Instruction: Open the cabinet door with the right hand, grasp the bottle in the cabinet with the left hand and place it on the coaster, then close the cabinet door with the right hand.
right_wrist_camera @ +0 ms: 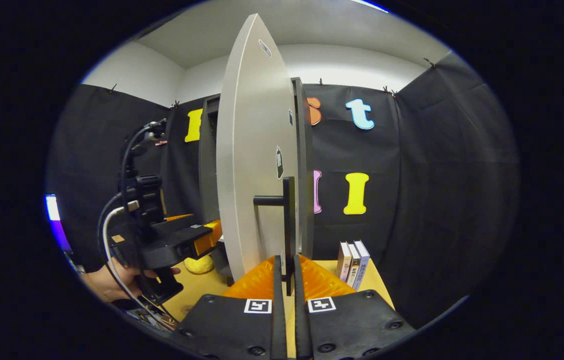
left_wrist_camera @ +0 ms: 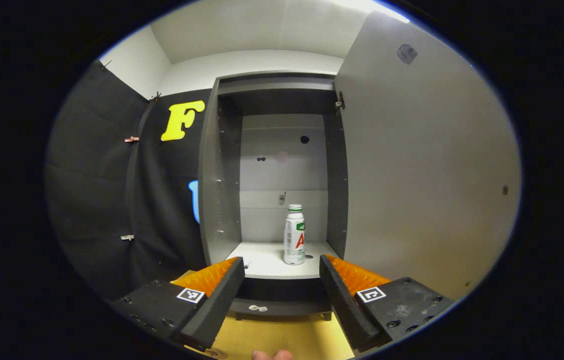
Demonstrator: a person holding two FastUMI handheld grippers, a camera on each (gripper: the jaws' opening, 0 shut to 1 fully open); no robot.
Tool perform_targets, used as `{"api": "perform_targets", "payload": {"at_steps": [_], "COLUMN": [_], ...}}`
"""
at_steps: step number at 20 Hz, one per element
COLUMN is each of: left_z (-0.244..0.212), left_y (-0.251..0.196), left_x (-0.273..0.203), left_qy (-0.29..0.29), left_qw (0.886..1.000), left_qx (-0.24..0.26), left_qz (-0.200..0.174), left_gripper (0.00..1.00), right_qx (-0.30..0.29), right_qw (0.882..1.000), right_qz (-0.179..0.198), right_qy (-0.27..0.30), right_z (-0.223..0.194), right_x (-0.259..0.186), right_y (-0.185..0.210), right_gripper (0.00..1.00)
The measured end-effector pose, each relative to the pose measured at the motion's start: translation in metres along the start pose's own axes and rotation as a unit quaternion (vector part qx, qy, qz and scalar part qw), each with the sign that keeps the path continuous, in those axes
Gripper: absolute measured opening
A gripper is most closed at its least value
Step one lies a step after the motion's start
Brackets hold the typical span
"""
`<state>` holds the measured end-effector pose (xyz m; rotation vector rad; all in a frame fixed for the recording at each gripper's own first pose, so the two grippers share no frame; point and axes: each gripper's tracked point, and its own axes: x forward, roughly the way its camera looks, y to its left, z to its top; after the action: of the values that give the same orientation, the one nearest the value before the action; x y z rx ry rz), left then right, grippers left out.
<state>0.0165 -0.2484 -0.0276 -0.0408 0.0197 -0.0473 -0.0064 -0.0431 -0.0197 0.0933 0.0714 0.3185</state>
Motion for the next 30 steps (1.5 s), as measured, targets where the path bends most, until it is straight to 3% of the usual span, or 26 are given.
{"api": "perform_targets", "payload": {"at_steps": [1,4,5,7,8,10,12,13,25,30], "left_z": [-0.002,-0.005,-0.005,-0.004,-0.004,-0.007,-0.010,-0.013,-0.043,-0.059], "left_y": [-0.005,-0.018,-0.021,-0.021,-0.022,-0.023,-0.022,-0.022,-0.018,-0.022], "left_x": [0.010,0.040,0.051,0.076,0.088,0.112,0.139,0.151,0.289,0.317], "left_qy": [0.002,0.003,0.003,0.001,0.001,0.005,0.009,0.012,0.034,0.056], "left_qw": [1.000,1.000,1.000,1.000,1.000,1.000,1.000,1.000,0.999,0.997], "left_qx": [-0.002,-0.007,-0.006,-0.004,-0.003,-0.005,-0.011,-0.012,-0.024,-0.041], "left_qz": [-0.005,-0.017,-0.019,-0.019,-0.019,-0.021,-0.023,-0.023,-0.013,-0.024], "left_gripper": [0.95,0.95,0.95,0.95,0.95,0.95,0.95,0.95,0.95,0.95], "right_qx": [0.009,0.026,0.030,0.034,0.034,0.029,0.021,0.017,0.015,0.018], "right_qw": [1.000,1.000,1.000,0.999,0.998,0.997,0.994,0.993,0.982,0.979], "right_qz": [0.006,0.011,0.002,-0.025,-0.044,-0.076,-0.105,-0.117,-0.188,-0.204], "right_qy": [0.005,0.011,0.004,-0.008,-0.008,-0.012,-0.022,-0.025,-0.017,-0.014], "right_z": [-0.002,0.000,0.003,0.008,0.006,0.007,0.011,0.012,0.006,0.005], "right_x": [-0.003,-0.020,-0.028,-0.035,-0.035,-0.039,-0.039,-0.040,-0.032,-0.029], "right_y": [0.001,-0.009,-0.015,-0.031,-0.042,-0.057,-0.070,-0.076,-0.122,-0.127], "right_gripper": [0.12,0.35,0.35,0.51,0.68,0.80,0.86,0.99,0.98,0.98]}}
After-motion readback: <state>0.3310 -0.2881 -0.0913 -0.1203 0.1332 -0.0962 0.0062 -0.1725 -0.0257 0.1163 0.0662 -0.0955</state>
